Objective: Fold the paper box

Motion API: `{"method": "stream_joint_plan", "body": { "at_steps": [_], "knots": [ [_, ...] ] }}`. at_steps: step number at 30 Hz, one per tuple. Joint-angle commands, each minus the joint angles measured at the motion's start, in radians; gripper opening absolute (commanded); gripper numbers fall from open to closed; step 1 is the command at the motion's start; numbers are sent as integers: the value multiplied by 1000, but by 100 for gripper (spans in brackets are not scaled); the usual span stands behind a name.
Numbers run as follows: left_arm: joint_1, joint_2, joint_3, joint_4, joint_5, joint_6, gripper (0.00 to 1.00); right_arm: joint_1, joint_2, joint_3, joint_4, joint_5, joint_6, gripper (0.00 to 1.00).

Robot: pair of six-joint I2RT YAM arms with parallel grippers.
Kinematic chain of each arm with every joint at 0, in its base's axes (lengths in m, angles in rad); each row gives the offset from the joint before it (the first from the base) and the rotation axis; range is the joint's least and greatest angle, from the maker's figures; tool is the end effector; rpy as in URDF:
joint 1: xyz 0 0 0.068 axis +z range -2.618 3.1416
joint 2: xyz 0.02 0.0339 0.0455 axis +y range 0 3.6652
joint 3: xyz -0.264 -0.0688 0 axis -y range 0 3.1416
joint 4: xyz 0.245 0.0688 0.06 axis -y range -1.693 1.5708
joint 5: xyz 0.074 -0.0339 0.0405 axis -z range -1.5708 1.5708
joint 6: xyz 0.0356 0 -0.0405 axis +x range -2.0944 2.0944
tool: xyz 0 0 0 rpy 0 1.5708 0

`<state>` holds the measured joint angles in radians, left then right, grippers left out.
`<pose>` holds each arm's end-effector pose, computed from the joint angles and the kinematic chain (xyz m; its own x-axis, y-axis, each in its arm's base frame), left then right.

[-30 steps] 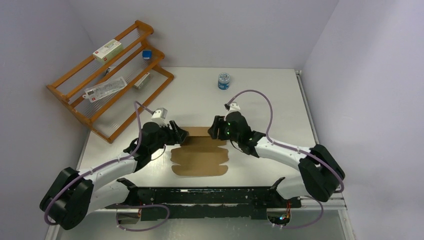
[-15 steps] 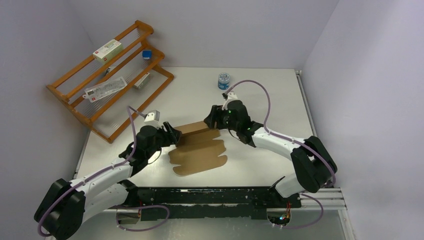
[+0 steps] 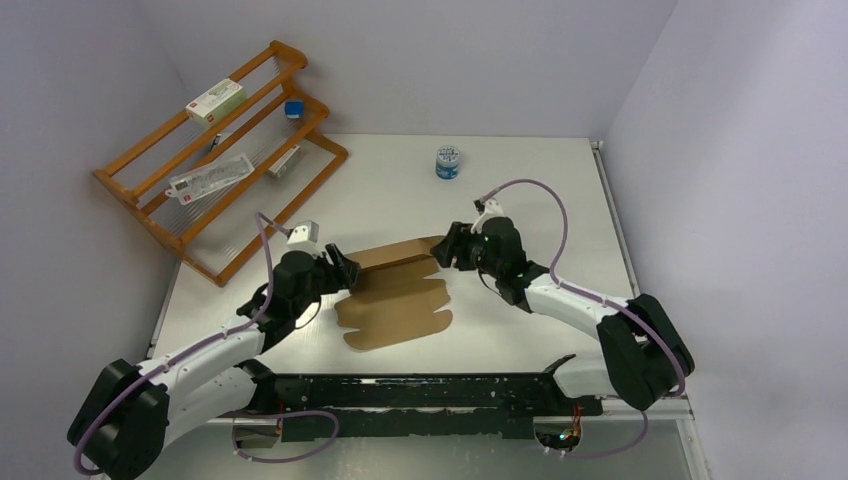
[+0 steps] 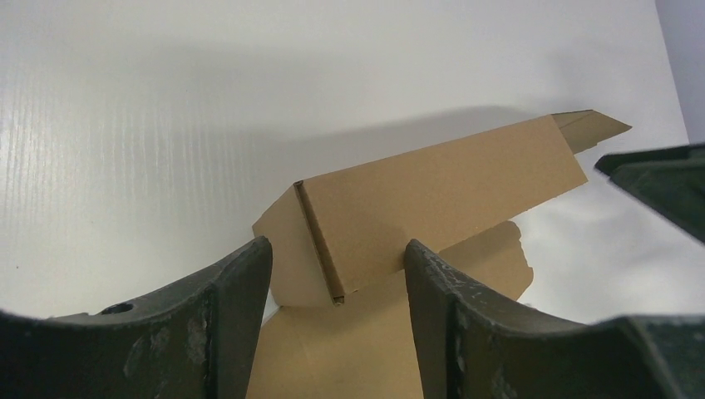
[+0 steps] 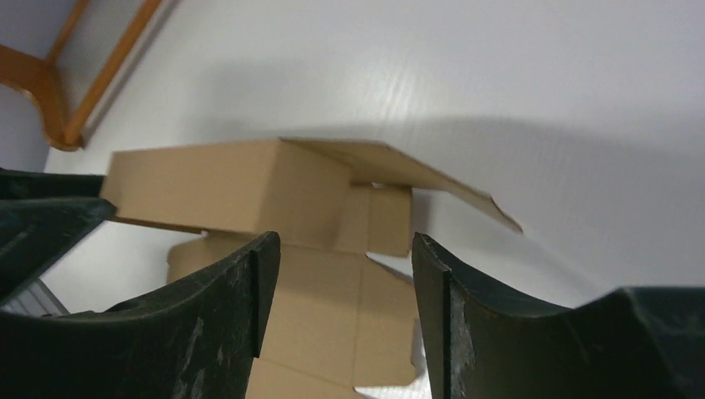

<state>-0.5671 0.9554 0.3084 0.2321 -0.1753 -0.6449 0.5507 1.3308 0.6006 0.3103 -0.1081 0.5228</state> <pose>0.1712 -0.1017 0.1853 -0.5088 -0.3777 -0.7736 0.1108 0.8624 -0.4939 0.2363 0.1496 0.2066 -0.6027 0.2124 -0.7692 -0.3500 0.7959 0.4940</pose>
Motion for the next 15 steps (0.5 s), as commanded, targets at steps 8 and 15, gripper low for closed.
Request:
{"method": "stream_joint_plan", "body": {
  "at_steps": [8,15],
  "knots": [
    [3,2,67,-37,-4,30,66,-8,96,-177,334,65,173,50],
    [3,37,74,-25,13,19,66,8,239,-217,548,46,183,45]
  ]
}}
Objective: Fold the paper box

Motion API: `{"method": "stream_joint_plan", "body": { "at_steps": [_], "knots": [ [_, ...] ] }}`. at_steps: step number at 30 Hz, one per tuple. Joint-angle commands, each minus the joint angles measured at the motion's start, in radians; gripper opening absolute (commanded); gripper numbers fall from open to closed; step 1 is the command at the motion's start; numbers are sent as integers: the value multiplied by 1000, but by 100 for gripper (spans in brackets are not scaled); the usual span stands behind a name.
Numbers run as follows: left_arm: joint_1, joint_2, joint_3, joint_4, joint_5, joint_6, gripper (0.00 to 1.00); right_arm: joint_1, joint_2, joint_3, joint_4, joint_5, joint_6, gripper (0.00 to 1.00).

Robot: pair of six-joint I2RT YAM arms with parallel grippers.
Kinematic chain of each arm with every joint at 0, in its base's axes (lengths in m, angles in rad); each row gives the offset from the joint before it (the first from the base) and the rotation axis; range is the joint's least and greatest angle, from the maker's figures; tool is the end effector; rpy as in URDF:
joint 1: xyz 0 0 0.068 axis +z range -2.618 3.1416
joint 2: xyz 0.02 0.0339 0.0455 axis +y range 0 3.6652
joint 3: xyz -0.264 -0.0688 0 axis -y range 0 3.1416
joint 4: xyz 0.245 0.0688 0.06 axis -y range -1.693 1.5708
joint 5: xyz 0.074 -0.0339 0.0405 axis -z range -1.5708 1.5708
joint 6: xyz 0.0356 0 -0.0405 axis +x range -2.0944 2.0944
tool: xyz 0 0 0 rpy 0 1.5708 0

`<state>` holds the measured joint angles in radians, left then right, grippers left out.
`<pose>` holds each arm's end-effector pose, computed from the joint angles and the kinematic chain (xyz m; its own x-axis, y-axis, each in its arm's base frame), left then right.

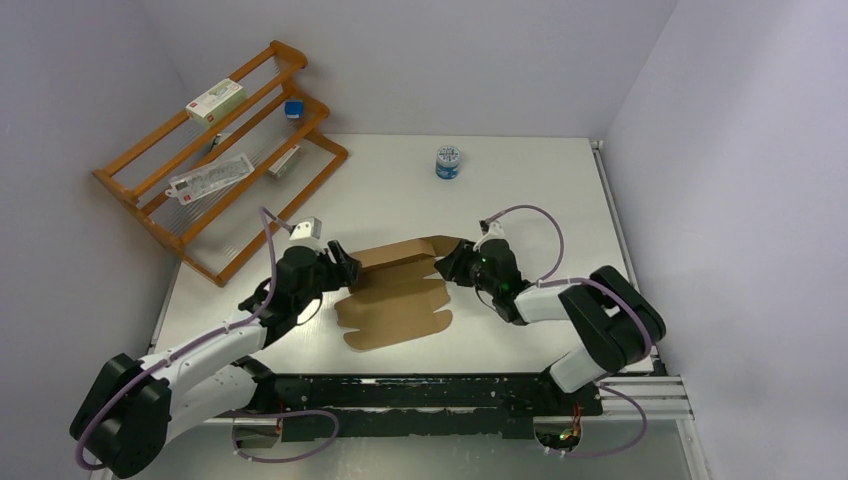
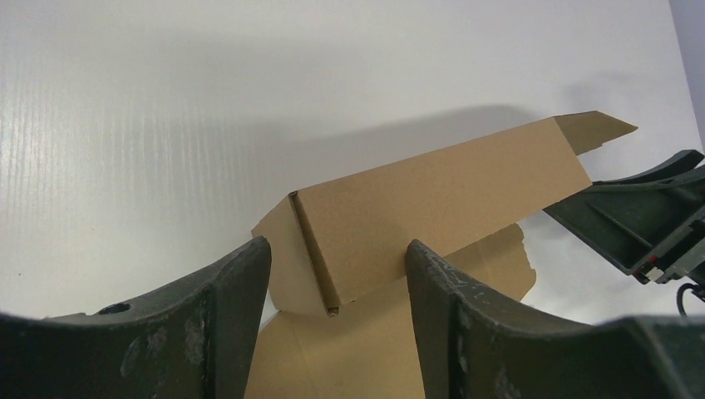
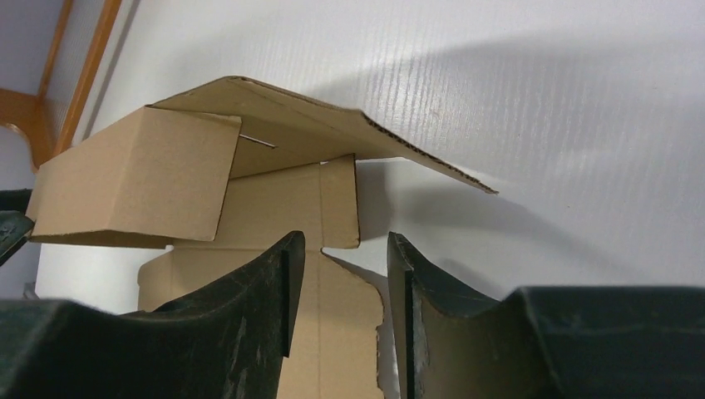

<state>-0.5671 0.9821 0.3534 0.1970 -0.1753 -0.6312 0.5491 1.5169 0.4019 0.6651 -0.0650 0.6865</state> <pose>0.1770 -0.1054 0.1919 -0.5182 -0.3589 -0.7763 0.1109 0.8718 -0.4771 0.2258 0.1409 0.1359 -0.6487 0.3446 -0.6786 -0.2063 0.7786 0.5926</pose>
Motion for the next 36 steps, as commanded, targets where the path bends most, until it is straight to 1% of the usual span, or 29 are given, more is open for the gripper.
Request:
{"method": "stream_joint_plan", "body": {
  "at_steps": [1,4,7,12,18,20,24,27,31,36],
  "knots": [
    [3,10,26,12,14,5,66,17,70,-14,201,11,19,45],
    [3,10,24,15,16,4,66,31,127,-11,241,38,22,45],
    [3,10,24,13,20,4,66,39,181,-17,308,29,25,42],
    [3,7,22,11,22,4,65,65,200,-14,355,2,-13,31],
    [3,9,23,20,36,-3,65,107,182,-15,375,12,-130,18],
    [3,13,24,26,41,-7,65,123,188,-15,390,14,-168,17],
    [3,19,23,34,49,-11,65,179,218,1,410,46,-269,17],
    [3,20,28,28,46,-9,65,219,227,19,391,74,-343,20],
    [4,11,29,14,25,4,65,226,195,28,336,98,-379,28],
    [3,-9,48,-26,-12,32,66,226,54,42,154,139,-435,40]
  ]
}}
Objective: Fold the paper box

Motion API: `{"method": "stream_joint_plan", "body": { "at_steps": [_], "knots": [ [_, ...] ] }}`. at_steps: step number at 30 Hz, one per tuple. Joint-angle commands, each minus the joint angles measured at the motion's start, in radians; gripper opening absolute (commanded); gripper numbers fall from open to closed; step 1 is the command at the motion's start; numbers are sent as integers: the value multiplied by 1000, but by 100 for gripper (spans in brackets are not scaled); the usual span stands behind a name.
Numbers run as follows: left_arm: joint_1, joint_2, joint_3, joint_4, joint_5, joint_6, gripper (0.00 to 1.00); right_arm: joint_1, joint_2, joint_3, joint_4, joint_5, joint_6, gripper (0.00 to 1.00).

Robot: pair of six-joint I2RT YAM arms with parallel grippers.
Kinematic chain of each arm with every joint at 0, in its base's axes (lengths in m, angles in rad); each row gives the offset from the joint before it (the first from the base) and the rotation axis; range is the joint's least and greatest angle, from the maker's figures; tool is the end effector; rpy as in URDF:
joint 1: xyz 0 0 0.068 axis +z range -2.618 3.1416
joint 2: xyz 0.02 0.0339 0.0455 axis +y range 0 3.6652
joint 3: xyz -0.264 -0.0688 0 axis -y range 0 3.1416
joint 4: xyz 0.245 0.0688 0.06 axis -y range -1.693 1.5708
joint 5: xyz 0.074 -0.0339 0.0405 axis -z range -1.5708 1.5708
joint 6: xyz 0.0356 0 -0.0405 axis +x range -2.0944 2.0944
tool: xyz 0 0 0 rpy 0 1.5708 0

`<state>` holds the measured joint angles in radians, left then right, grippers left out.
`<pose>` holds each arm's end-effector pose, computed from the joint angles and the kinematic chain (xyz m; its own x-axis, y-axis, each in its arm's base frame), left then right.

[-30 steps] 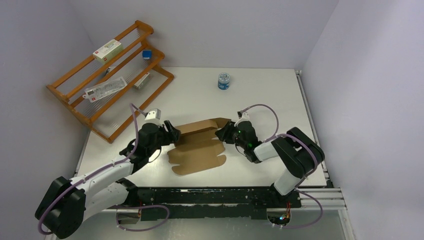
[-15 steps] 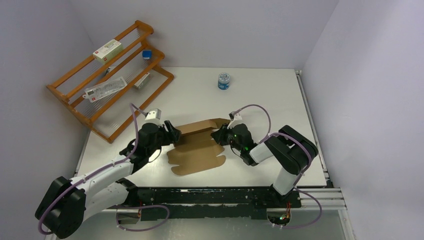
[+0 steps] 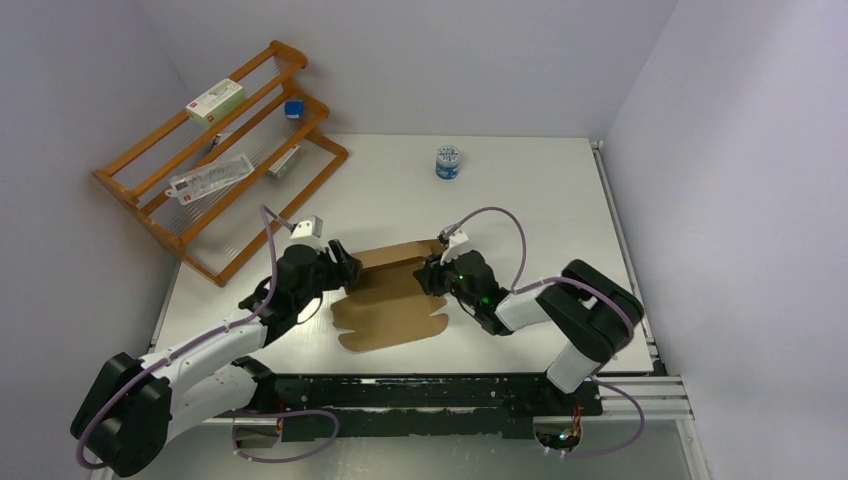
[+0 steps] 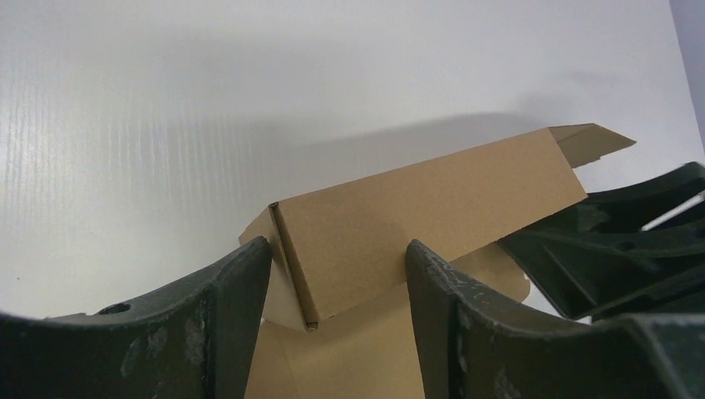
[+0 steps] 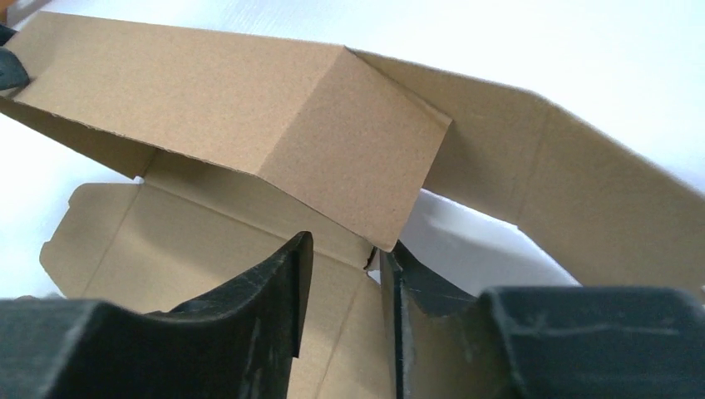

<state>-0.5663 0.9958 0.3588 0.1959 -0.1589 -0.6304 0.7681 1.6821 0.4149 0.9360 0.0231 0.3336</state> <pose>0.1784 -0.1067 0.1910 -0.5321 -0.3514 -0.7703 0.1180 0.8701 -0.4785 0.2044 0.1963 0.1244 -0.4433 0.0269 -0.8960 -0.5649 0.7677 0.3026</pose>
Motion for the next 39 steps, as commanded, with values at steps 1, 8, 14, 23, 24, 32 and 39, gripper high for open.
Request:
{"method": "stream_joint_plan", "body": {
  "at_steps": [1,8,14,23,24,32,39],
  "knots": [
    [2,-27,45,-31,-36,40,66,7,-143,38,-172,62,-90,42],
    [4,-55,58,-62,-78,75,66,7,-396,89,-538,133,-114,46],
    [6,-72,63,-72,-90,94,67,0,-499,252,-870,195,-177,51],
    [9,-51,81,-121,-118,104,69,-74,-368,575,-1191,144,-477,58],
    [9,-47,79,-120,-113,103,70,-85,-347,594,-1198,120,-506,58],
    [15,-15,82,-111,-65,119,72,-176,-158,720,-1228,-108,-683,59],
    [21,38,95,-108,-27,125,72,-189,-16,819,-1307,-245,-827,58]
  ]
}}
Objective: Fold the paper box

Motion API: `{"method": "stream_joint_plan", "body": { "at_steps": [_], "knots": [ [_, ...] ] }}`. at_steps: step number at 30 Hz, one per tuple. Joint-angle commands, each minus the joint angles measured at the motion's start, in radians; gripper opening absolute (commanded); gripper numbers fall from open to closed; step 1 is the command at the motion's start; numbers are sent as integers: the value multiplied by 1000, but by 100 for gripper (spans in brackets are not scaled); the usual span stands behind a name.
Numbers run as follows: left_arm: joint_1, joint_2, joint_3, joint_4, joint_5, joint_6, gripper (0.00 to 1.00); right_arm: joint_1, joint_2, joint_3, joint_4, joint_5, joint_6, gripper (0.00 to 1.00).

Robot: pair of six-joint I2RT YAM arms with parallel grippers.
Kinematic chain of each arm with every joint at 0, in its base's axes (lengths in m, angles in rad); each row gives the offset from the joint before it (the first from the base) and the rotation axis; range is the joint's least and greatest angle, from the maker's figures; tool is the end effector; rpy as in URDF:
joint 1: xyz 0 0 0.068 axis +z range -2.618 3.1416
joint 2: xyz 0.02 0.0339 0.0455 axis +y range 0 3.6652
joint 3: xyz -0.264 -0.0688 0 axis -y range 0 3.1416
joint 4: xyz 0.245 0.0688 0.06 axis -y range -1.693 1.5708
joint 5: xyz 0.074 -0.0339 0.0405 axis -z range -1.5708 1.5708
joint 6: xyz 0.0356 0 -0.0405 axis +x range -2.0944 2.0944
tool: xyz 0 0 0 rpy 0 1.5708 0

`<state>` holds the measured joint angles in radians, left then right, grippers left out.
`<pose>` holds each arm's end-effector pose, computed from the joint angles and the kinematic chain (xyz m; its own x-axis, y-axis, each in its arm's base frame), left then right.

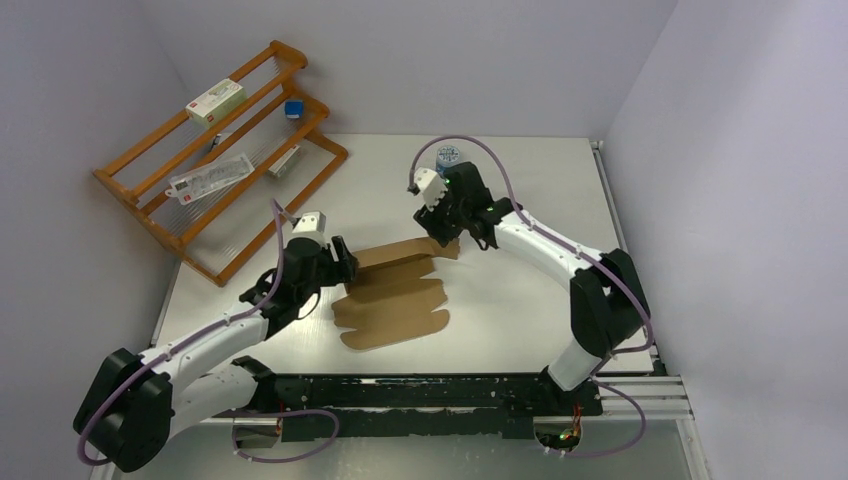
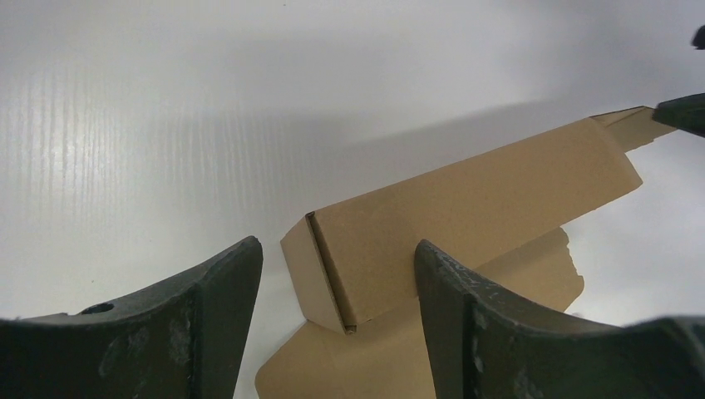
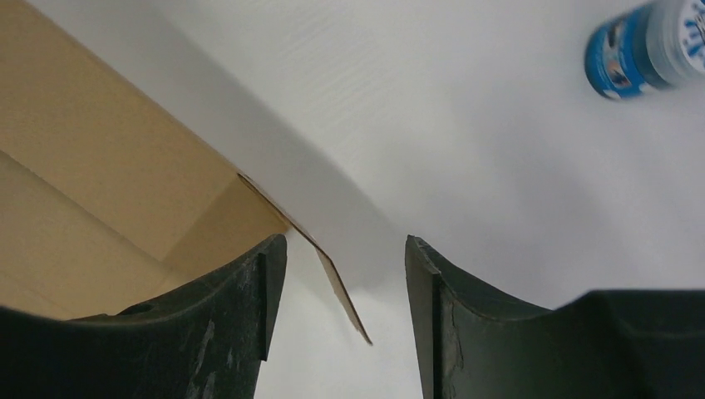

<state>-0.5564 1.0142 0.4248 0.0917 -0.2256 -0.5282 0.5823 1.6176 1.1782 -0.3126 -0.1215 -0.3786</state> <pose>0.1851 -0.1058 0.1994 -0.5255 -0.2517 -0.8128 0.0961 0.9316 -0.3506 0.2978 0.2013 0.2526 -0.3010 -0.6375 -0.7092 -0.7868 0.5862 -0.1930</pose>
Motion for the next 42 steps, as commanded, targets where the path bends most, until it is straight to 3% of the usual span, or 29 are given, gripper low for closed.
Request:
{"method": "stream_joint_plan", "body": {
  "at_steps": [1,10,16,21,27,38,42],
  "knots": [
    [12,24,29,-4,44,23,72,-4,69,66,-72,-112,-121,57],
    [15,42,30,5,58,28,72,-5,131,57,-89,-92,-140,52],
    [15,44,27,15,67,27,72,-3,166,78,-97,-124,-118,41],
    [16,46,27,22,79,28,72,-3,178,57,-71,-147,-44,36],
    [16,50,28,34,99,23,72,-3,158,37,-58,-124,86,21],
    [16,60,17,90,178,-7,72,-2,83,29,-18,-125,417,20],
    [18,73,13,107,201,-15,71,9,52,-2,1,-77,398,21]
  ]
}}
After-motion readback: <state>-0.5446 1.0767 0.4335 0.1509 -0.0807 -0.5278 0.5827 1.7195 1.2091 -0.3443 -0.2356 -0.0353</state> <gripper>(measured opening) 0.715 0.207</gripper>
